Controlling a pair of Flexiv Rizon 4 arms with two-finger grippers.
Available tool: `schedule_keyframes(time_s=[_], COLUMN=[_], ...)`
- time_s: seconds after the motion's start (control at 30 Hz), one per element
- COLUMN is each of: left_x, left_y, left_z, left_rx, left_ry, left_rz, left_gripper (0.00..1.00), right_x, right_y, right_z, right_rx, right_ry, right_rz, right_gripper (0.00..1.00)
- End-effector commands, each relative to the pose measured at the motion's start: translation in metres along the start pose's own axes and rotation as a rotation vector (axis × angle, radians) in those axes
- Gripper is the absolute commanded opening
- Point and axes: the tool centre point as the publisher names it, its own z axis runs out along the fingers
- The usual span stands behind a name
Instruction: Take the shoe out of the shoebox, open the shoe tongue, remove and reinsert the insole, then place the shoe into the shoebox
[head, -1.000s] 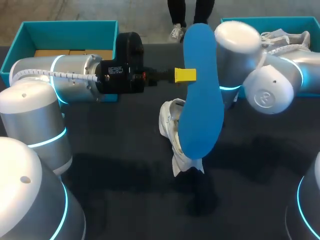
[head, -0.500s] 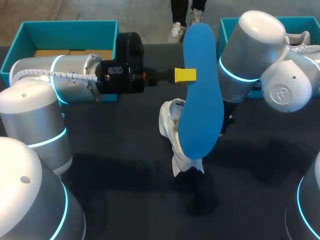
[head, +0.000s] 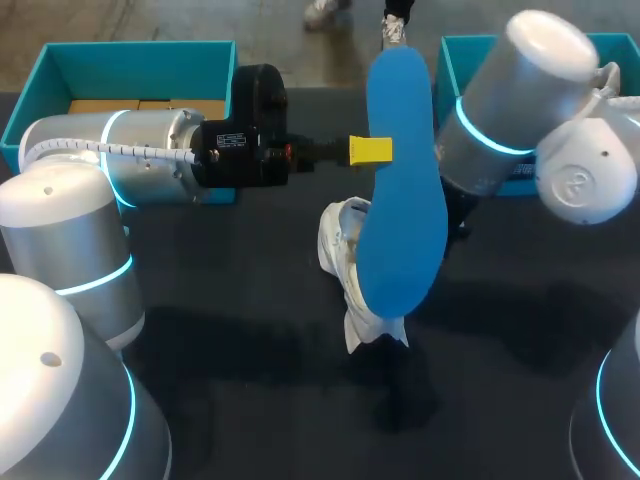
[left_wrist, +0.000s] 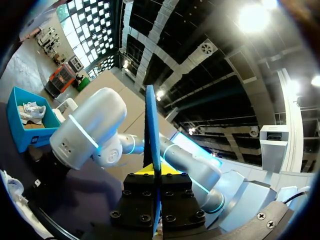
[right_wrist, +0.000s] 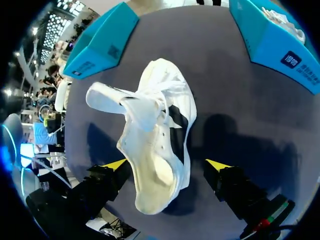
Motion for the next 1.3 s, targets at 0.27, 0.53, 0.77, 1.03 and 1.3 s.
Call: schedule_keyframes(time_s=[0.27, 0.53, 0.77, 1.03, 1.3], left_x=[0.001, 0.001, 0.001, 0.001, -0.019], left_y=[0.002, 0.002, 0.002, 0.002, 0.003], left_z=[-0.001, -0.001, -0.001, -0.001, -0.022], left_rx=[0.004, 0.004, 0.004, 0.004, -0.165], left_ry=[0.0, 0.0, 0.0, 0.0, -0.032], left_rz=[0.001, 0.001, 0.001, 0.001, 0.36], left_gripper=[0.0, 0.0, 0.0, 0.0, 0.0], right_x=[-0.004, 0.001, 0.004, -0.002, -0.001], right_y=[-0.007, 0.003, 0.008, 0.012, 0.016], right_z=[-0.062, -0.086, -0.102, -0.112, -0.123], right_rx=[-0.073, -0.045, -0.057, -0.079, -0.131], right_ry=[0.19, 0.394, 0.587, 0.786, 0.855], right_rz=[-0.014, -0.019, -0.048, -0.037, -0.028], right_gripper=[1.0, 1.0, 1.0, 1.0, 1.0])
